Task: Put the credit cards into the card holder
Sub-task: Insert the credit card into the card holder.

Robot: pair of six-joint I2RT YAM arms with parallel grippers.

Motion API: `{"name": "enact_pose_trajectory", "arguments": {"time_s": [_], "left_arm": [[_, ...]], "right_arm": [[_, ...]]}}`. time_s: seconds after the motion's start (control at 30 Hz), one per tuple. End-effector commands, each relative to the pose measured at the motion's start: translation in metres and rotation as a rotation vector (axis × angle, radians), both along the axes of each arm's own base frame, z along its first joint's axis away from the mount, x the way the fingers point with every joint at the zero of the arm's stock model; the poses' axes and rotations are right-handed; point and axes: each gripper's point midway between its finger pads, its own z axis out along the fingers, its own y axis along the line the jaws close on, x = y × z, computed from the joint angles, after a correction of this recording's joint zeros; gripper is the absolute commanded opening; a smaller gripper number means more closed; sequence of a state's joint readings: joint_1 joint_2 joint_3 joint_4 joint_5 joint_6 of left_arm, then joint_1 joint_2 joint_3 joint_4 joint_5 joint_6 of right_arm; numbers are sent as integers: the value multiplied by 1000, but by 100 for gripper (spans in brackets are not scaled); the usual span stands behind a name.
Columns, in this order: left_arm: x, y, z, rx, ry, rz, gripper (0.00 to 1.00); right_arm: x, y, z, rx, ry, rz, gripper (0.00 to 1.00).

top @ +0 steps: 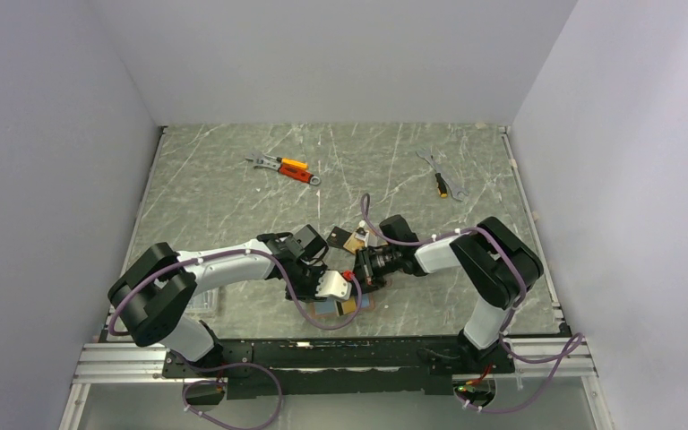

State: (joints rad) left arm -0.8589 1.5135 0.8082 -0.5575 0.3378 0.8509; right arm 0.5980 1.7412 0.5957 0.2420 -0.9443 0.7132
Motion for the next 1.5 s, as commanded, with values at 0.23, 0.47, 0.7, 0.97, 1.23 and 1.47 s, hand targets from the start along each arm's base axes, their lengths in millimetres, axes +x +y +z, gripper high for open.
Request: {"name": "enact_pose_trajectory", "arguments": {"time_s": [0.23,0.47,0.7,0.97,1.23,1.47], "left_arm": [[3,8,-13,50,-30,-17,35],[2,9,-10,47,-30,-16,34],[2,8,-9,45,-23,-22,34],[-1,7,-10,44,-13,-20,32],[-2,12,-20,78,-38,18,28],[-3,18,-28,128,-63,26,21]], "right_arm": [[14,7,0,24,-87,17,0],[35,-1,-3,-13,-126,-65,0],[48,10,-5,21,-133,-88,0],[51,7,-7,27,-152,-181,0],[29,4,-13,49,-119,-244,0],[16,0,-15,47,-96,-280,0]]}}
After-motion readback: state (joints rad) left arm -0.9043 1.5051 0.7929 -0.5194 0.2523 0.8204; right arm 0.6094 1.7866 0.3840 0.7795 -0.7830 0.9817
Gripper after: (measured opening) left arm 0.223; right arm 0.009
